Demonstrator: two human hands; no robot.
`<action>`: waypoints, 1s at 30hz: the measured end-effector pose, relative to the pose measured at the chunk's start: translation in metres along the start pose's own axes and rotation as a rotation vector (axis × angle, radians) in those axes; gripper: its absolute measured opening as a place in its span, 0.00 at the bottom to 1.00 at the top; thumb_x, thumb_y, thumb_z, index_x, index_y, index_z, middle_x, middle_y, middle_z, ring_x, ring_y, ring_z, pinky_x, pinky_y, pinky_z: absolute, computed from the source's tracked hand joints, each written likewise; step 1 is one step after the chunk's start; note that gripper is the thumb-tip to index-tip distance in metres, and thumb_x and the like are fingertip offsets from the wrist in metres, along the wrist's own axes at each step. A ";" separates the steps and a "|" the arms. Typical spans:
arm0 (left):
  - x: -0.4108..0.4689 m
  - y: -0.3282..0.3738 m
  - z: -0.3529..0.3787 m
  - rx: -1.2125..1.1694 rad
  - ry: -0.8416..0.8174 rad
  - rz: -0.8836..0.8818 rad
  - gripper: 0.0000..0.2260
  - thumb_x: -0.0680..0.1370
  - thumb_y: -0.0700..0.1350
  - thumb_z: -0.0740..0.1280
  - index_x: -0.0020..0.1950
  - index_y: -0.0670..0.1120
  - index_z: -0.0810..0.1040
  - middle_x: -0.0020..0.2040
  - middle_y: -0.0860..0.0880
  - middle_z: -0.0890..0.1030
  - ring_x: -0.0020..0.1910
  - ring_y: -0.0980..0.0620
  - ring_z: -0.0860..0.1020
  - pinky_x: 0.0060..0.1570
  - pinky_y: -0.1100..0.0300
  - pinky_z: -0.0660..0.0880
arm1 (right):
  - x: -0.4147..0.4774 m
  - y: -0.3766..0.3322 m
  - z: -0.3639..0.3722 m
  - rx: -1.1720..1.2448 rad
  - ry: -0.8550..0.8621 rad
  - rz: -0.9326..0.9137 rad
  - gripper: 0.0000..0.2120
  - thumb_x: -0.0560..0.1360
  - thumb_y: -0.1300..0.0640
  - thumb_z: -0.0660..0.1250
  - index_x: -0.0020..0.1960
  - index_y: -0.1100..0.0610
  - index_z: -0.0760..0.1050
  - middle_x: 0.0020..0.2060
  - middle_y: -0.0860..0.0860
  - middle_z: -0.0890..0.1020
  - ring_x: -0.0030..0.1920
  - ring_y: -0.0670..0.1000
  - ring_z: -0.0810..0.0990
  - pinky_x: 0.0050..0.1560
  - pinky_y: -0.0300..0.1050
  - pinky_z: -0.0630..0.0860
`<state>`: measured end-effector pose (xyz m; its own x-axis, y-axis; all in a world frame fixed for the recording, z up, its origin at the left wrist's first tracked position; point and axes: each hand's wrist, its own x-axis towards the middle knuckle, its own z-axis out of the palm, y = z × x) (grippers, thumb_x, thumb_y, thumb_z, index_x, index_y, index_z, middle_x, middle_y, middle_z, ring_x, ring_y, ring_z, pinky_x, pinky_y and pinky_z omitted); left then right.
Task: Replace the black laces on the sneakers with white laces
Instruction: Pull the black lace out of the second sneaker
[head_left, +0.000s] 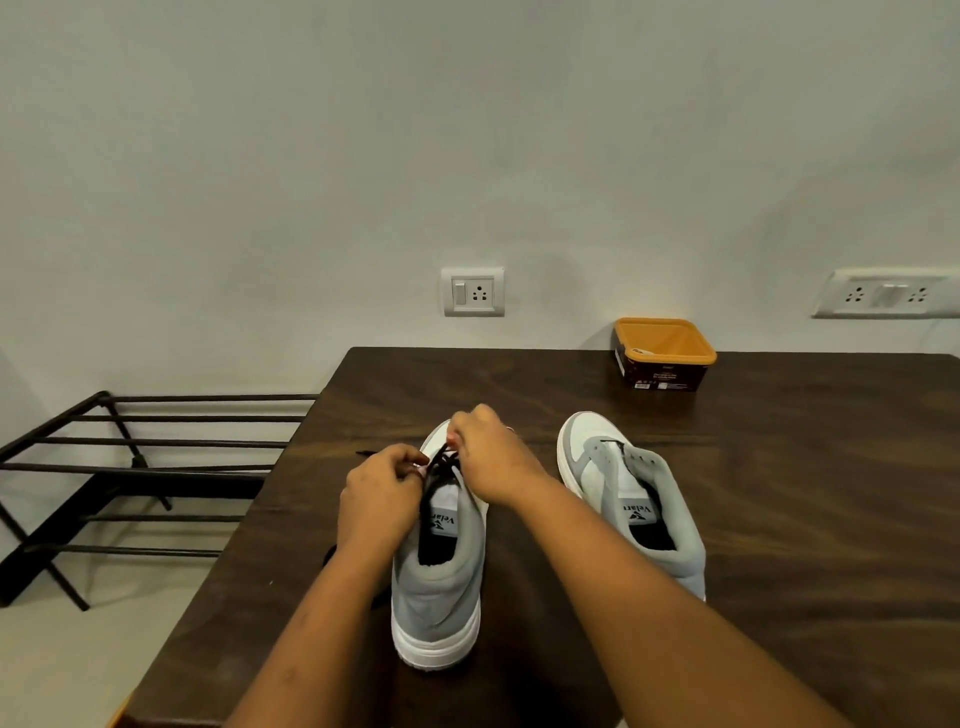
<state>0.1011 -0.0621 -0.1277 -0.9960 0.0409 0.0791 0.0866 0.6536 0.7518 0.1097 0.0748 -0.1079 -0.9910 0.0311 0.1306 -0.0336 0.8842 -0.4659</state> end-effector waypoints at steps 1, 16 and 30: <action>0.001 -0.001 0.000 -0.005 0.003 -0.004 0.07 0.76 0.43 0.65 0.49 0.55 0.79 0.48 0.50 0.82 0.49 0.48 0.78 0.50 0.56 0.75 | 0.002 0.002 -0.002 0.212 0.053 0.090 0.09 0.82 0.60 0.54 0.55 0.57 0.73 0.51 0.55 0.73 0.48 0.56 0.74 0.46 0.45 0.67; -0.002 0.001 0.012 0.261 -0.058 0.194 0.17 0.80 0.42 0.55 0.62 0.58 0.76 0.63 0.52 0.75 0.54 0.47 0.77 0.47 0.55 0.75 | 0.000 0.021 -0.023 0.671 0.292 0.276 0.06 0.81 0.57 0.58 0.51 0.53 0.73 0.46 0.48 0.77 0.45 0.49 0.75 0.49 0.47 0.76; 0.004 -0.002 0.018 0.351 0.028 0.314 0.12 0.79 0.47 0.61 0.62 0.52 0.76 0.54 0.50 0.77 0.50 0.51 0.76 0.45 0.58 0.75 | -0.010 0.007 -0.014 0.161 -0.207 0.148 0.10 0.72 0.49 0.70 0.51 0.53 0.79 0.48 0.50 0.81 0.49 0.51 0.80 0.54 0.50 0.79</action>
<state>0.0964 -0.0496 -0.1411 -0.9215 0.2605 0.2882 0.3665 0.8288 0.4227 0.1208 0.0873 -0.1000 -0.9915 0.0441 -0.1225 0.1095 0.7914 -0.6014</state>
